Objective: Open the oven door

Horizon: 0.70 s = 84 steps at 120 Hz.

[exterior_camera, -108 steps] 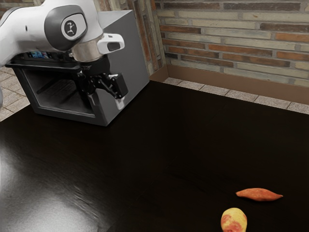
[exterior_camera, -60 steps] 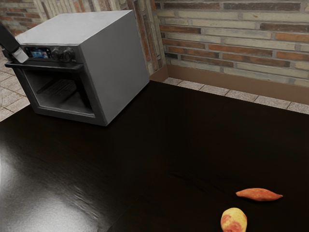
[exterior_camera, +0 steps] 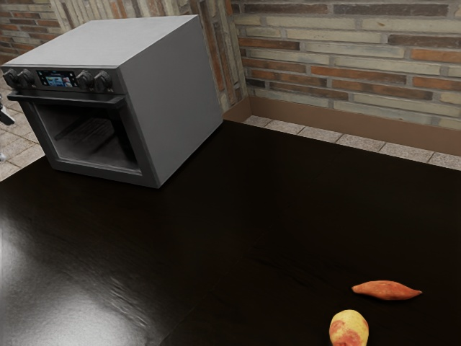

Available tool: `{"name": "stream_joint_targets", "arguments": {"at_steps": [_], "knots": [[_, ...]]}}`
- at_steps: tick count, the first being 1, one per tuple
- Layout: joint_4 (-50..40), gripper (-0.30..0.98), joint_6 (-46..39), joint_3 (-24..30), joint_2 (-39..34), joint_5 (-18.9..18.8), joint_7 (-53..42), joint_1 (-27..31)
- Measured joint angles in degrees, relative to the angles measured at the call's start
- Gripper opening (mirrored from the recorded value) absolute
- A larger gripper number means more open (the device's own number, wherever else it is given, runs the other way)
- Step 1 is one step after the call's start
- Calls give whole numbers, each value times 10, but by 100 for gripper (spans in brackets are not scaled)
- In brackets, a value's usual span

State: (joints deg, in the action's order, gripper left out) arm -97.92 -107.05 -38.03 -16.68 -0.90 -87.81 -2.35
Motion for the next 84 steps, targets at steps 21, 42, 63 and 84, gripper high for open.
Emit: {"name": "stream_joint_targets", "arguments": {"at_steps": [21,42,63,84], "knots": [[65,69,-35,-20,91,66,-120,9],[73,69,-61,-25,135,162,-208,81],[108,69,-72,-32,180,210,-271,105],[156,69,-77,-20,241,247,-321,114]]}}
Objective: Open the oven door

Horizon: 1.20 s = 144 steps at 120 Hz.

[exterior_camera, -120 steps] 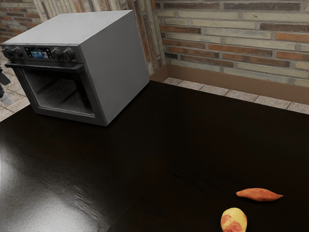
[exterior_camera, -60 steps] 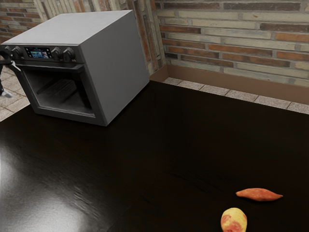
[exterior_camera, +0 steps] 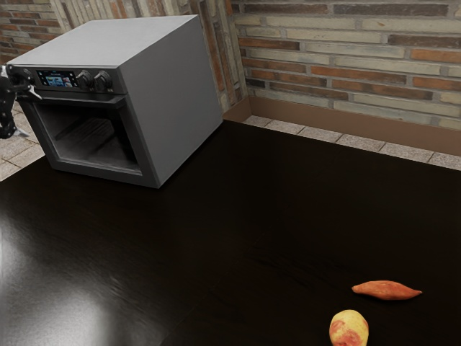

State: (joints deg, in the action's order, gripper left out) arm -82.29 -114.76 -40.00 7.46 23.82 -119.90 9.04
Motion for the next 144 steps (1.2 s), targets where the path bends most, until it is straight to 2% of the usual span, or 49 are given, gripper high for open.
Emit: {"name": "stream_joint_targets", "arguments": {"at_steps": [10,25,47,60,87,104,124,144], "knots": [[20,69,-1,19,26,21,-24,18],[53,69,-3,105,55,45,-54,104],[95,69,-3,199,86,55,-87,188],[99,69,-6,212,91,56,-95,211],[131,69,-23,221,121,56,-103,222],[159,69,-28,267,145,56,-106,261],[183,69,-35,300,166,55,-110,280],[194,69,-39,313,186,54,-112,285]]}}
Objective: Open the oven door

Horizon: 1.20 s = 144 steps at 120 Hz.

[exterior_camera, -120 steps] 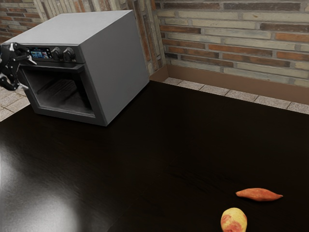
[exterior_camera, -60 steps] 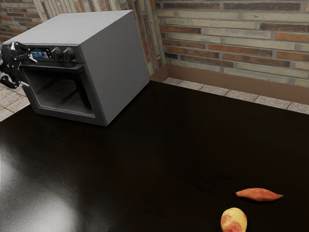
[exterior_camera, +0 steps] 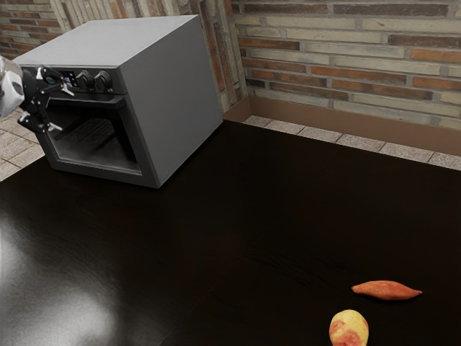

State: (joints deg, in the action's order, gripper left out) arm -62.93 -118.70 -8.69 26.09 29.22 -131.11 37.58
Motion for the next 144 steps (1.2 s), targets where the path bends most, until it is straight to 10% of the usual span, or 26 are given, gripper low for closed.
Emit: {"name": "stream_joint_targets", "arguments": {"at_steps": [36,56,64,78,97,130,144], "knots": [[-61,65,2,-4,-40,-37,-3,-10],[-698,67,-74,-7,-609,-112,-6,-7],[-678,68,-27,21,-761,-124,17,6],[-229,68,115,286,-509,-166,150,72],[-123,68,258,423,-259,-221,394,99],[-128,69,347,423,-171,-287,715,46],[-126,68,359,150,-170,-291,814,-220]]}}
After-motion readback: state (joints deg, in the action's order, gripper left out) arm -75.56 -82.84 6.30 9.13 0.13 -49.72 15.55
